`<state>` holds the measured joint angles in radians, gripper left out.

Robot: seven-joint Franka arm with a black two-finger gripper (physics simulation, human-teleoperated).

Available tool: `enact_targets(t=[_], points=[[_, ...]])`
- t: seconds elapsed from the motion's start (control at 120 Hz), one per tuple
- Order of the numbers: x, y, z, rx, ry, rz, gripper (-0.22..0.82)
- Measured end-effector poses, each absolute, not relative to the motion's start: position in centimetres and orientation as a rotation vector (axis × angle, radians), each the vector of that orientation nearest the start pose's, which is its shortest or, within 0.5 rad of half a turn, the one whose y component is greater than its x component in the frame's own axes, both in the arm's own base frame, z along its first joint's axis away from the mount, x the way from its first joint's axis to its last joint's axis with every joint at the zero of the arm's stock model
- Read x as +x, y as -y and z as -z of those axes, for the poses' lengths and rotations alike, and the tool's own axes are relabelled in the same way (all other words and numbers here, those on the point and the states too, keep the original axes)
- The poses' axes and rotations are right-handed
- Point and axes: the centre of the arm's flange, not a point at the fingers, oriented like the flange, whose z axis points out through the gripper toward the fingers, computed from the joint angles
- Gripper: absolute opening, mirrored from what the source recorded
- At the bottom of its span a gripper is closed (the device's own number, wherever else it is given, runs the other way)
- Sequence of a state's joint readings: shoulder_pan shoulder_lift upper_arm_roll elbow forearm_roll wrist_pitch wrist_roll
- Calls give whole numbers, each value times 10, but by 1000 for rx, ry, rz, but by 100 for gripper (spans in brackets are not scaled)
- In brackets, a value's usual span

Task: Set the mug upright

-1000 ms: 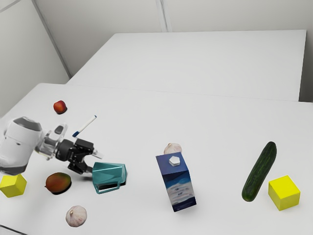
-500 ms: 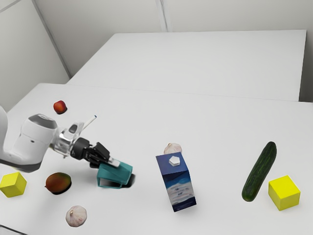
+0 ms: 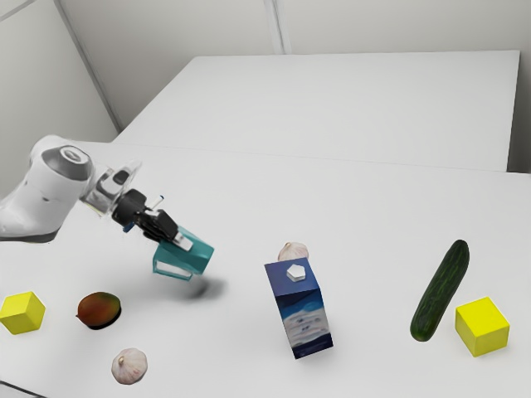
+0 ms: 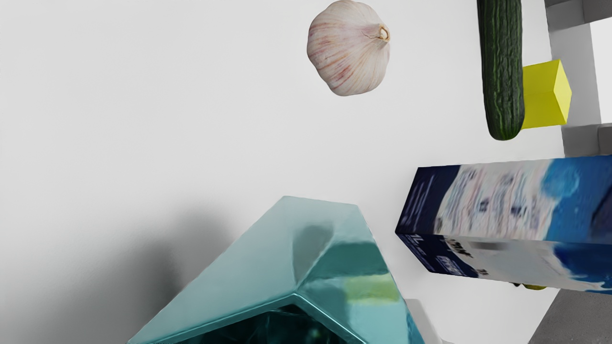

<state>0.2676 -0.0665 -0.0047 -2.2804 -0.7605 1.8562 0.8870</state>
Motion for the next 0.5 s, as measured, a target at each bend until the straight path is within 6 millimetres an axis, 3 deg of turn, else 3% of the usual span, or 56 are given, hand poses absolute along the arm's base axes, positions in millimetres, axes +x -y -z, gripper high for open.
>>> enact_targets(t=[0.15,0.275,0.5], points=[[489,-36,-397,2595,571,32,-16],[489,-27,-403,2782,706,140,-16],[489,-2,-385,2987,853,202,-16]])
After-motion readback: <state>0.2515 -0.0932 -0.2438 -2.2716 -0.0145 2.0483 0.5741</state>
